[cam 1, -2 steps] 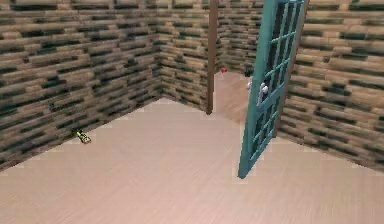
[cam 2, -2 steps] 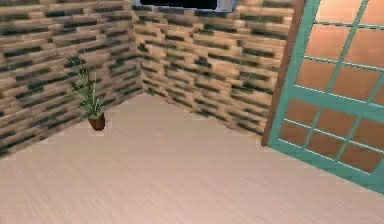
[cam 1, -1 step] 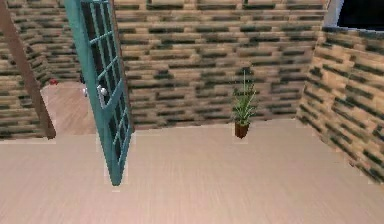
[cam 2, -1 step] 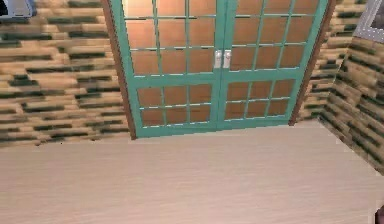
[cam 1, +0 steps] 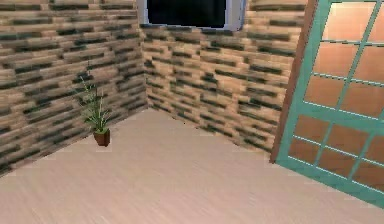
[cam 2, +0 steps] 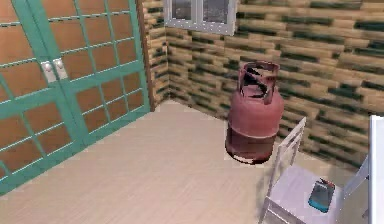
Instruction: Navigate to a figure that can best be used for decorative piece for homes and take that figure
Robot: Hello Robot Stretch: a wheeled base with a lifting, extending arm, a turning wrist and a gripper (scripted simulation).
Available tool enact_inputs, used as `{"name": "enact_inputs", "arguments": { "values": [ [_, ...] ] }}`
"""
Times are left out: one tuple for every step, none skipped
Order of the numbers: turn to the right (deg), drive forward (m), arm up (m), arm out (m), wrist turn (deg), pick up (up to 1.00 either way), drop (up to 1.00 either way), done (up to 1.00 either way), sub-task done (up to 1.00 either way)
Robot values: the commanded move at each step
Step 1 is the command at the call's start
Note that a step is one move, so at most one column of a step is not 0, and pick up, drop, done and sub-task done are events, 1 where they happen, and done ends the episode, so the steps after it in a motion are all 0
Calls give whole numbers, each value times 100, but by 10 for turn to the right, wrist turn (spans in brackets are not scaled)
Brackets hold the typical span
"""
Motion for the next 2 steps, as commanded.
{"name": "enact_inputs", "arguments": {
  "values": [
    [450, 0, 0, 0, 0, 0, 0, 0, 0],
    [120, 0, 0, 0, 0, 0, 0, 0, 0]
  ]
}}
